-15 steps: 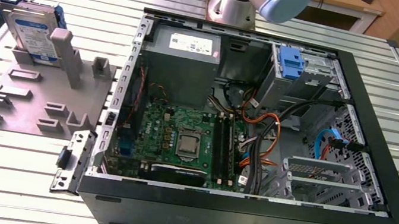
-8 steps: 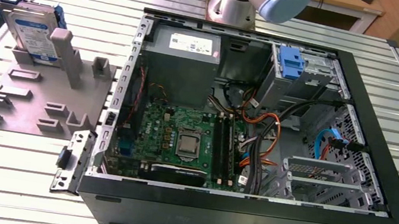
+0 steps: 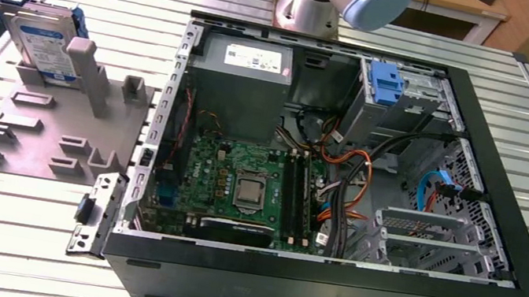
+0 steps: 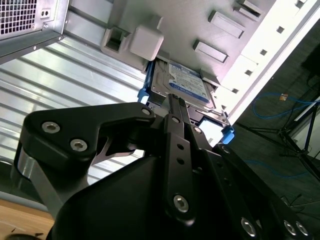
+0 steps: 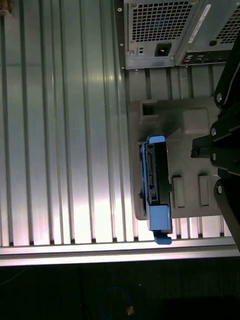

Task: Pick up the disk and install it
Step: 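Reach for the disk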

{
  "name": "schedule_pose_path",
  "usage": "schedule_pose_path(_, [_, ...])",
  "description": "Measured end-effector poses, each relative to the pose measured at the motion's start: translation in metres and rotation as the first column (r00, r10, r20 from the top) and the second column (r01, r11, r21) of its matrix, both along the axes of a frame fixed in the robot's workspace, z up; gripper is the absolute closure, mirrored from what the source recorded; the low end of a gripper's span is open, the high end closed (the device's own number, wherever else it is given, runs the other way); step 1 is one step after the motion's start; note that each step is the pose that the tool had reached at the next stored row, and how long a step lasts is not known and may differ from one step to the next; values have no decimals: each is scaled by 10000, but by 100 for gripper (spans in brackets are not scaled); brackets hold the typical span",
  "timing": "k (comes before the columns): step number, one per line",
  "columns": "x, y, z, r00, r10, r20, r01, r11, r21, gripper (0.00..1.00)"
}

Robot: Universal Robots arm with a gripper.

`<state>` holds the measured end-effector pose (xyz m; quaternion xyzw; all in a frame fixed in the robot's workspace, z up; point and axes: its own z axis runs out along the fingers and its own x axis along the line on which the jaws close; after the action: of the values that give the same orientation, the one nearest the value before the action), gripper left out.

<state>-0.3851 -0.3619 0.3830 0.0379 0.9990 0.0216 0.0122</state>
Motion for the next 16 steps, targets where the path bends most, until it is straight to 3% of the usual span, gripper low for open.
schedule_pose_path(11, [-120, 7, -3, 10000, 1, 0, -1, 10000, 0, 89])
schedule_pose_path(14, [-181, 25, -9, 10000, -1, 0, 1, 10000, 0, 89])
schedule_pose_path(16, [-231, 60, -18, 10000, 0, 0, 0, 10000, 2, 89])
